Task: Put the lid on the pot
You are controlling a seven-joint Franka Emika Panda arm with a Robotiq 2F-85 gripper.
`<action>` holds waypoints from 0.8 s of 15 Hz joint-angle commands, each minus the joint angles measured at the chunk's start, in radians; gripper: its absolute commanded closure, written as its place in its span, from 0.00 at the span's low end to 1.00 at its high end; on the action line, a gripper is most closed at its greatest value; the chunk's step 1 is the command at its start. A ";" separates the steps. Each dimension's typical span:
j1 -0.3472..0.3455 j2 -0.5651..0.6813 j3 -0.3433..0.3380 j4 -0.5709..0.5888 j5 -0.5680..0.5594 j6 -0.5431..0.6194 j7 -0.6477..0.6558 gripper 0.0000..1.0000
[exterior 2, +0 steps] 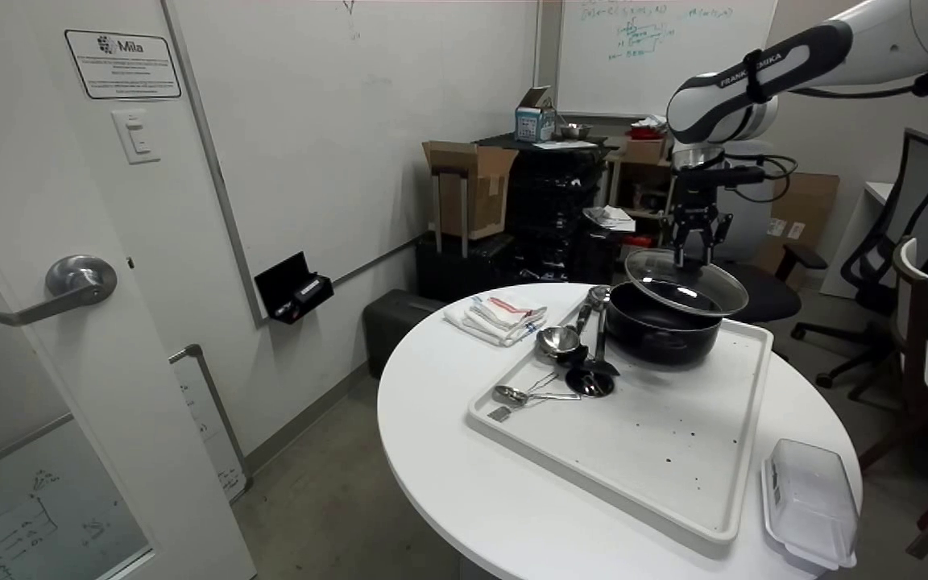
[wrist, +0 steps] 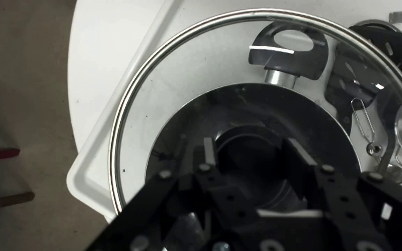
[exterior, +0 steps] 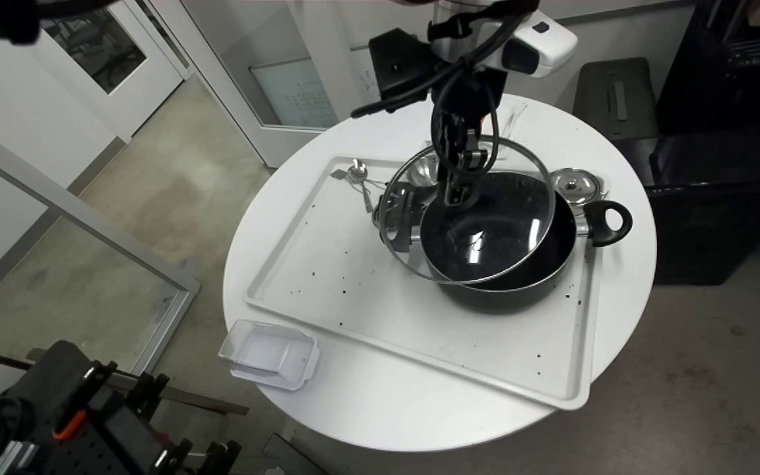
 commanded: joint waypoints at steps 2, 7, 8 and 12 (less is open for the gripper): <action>-0.039 0.105 0.013 0.206 0.041 -0.115 0.073 0.76; -0.072 0.176 0.029 0.332 0.059 -0.182 0.139 0.76; -0.076 0.188 0.031 0.351 0.061 -0.187 0.152 0.76; -0.083 0.218 0.038 0.389 0.070 -0.192 0.200 0.76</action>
